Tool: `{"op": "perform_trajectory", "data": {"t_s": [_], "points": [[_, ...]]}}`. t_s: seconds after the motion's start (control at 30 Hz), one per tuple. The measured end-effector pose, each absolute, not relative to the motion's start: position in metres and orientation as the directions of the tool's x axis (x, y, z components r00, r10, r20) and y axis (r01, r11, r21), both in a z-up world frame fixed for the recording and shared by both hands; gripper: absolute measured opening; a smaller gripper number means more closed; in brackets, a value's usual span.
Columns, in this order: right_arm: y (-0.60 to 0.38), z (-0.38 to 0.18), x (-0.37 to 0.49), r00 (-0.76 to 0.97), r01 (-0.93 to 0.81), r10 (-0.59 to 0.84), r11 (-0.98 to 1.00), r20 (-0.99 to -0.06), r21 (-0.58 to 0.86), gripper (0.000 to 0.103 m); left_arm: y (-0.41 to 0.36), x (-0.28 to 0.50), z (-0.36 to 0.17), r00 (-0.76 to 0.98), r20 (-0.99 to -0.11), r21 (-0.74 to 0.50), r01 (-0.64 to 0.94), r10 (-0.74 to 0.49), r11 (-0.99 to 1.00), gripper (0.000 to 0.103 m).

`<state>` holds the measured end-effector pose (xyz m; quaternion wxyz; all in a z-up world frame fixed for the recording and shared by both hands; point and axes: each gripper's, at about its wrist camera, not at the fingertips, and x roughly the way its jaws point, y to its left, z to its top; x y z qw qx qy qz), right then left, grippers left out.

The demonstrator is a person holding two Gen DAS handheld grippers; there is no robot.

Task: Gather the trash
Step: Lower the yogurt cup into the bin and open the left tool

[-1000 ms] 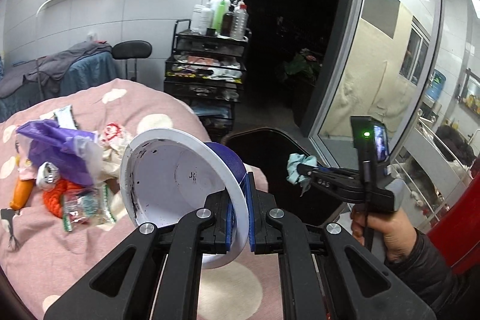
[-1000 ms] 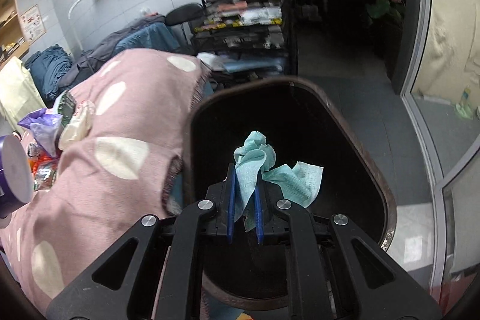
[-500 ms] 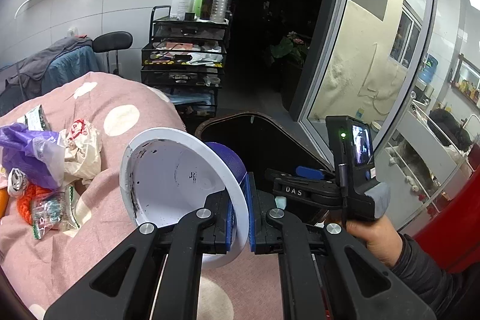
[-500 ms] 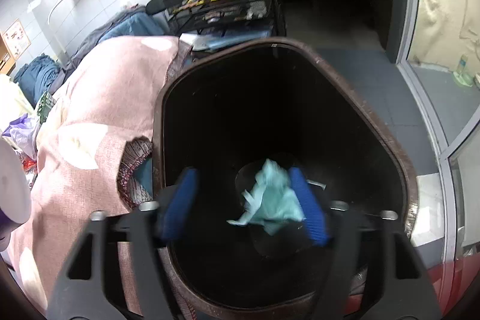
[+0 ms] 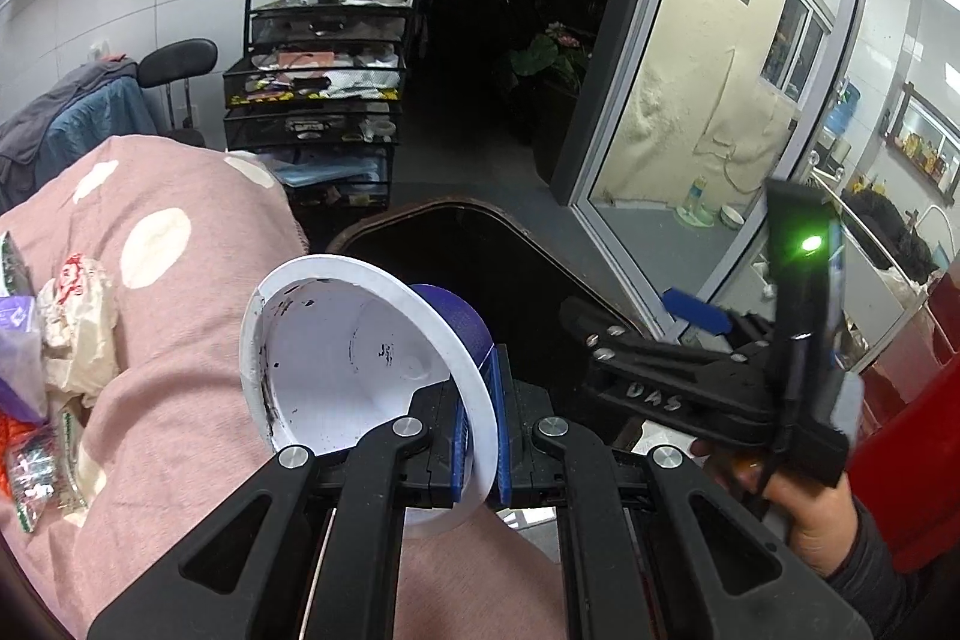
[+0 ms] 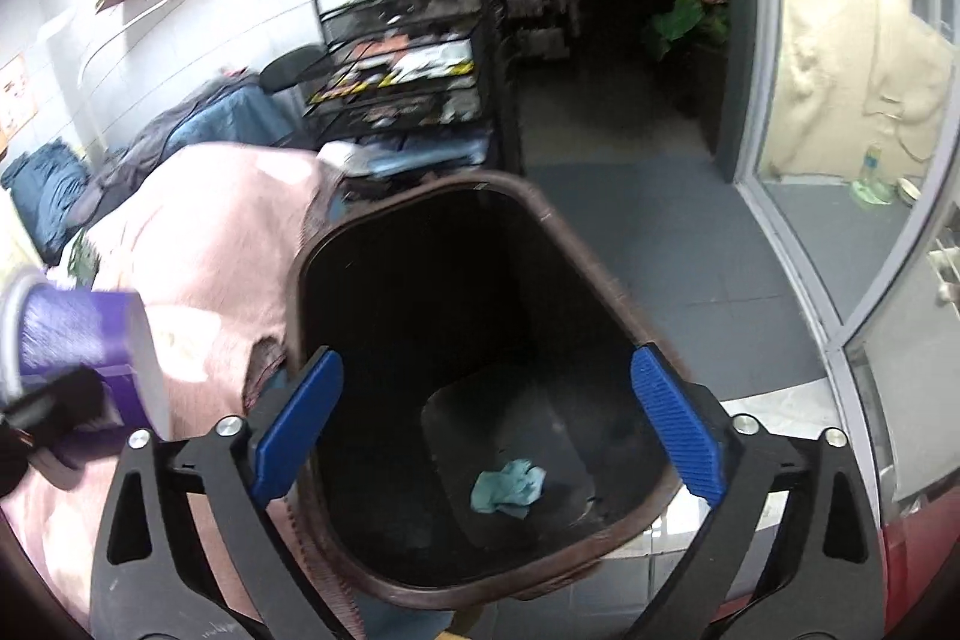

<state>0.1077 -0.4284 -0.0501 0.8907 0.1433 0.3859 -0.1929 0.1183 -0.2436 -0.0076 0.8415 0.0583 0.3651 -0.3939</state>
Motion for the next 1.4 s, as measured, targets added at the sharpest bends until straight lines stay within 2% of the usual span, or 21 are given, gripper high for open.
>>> {"op": "perform_trajectory", "data": {"t_s": [0.13, 0.33, 0.8, 0.87, 0.9, 0.93, 1.0, 1.23, 1.4], "points": [[-0.442, -0.04, 0.101, 0.627, 0.495, -0.278, 0.864, -0.727, 0.096, 0.097, -0.259, 0.127, -0.015, 0.371, -0.69, -0.224, 0.707, -0.622, 0.671, 0.008], [-0.46, -0.036, 0.095, 0.612, 0.543, -0.313, 0.834, -0.726, 0.097, 0.097, -0.281, 0.132, -0.029, 0.332, -0.735, -0.209, 0.719, -0.592, 0.663, 0.008], [-0.472, -0.041, 0.092, 0.594, 0.562, -0.312, 0.82, -0.742, 0.106, 0.097, -0.313, 0.142, -0.049, 0.252, -0.793, -0.226, 0.724, -0.555, 0.651, 0.008], [-0.472, -0.041, 0.092, 0.59, 0.565, -0.313, 0.819, -0.744, 0.104, 0.097, -0.316, 0.143, -0.05, 0.238, -0.795, -0.233, 0.729, -0.558, 0.644, 0.014], [-0.473, -0.042, 0.092, 0.588, 0.567, -0.315, 0.817, -0.745, 0.102, 0.097, -0.316, 0.143, -0.05, 0.236, -0.794, -0.233, 0.732, -0.559, 0.64, 0.026], [-0.474, -0.042, 0.092, 0.586, 0.569, -0.316, 0.816, -0.746, 0.101, 0.097, -0.315, 0.143, -0.049, 0.244, -0.791, -0.227, 0.735, -0.561, 0.639, 0.046], [-0.474, -0.043, 0.093, 0.583, 0.57, -0.313, 0.815, -0.75, 0.103, 0.098, -0.311, 0.14, -0.047, 0.274, -0.775, -0.211, 0.737, -0.57, 0.642, 0.067], [-0.468, -0.047, 0.098, 0.579, 0.549, -0.29, 0.83, -0.762, 0.101, 0.098, -0.294, 0.134, -0.033, 0.344, -0.739, -0.186, 0.723, -0.58, 0.665, 0.085], [-0.456, -0.042, 0.099, 0.614, 0.505, -0.269, 0.856, -0.742, 0.107, 0.097, -0.268, 0.126, -0.018, 0.415, -0.699, -0.162, 0.701, -0.582, 0.694, 0.09]]}}
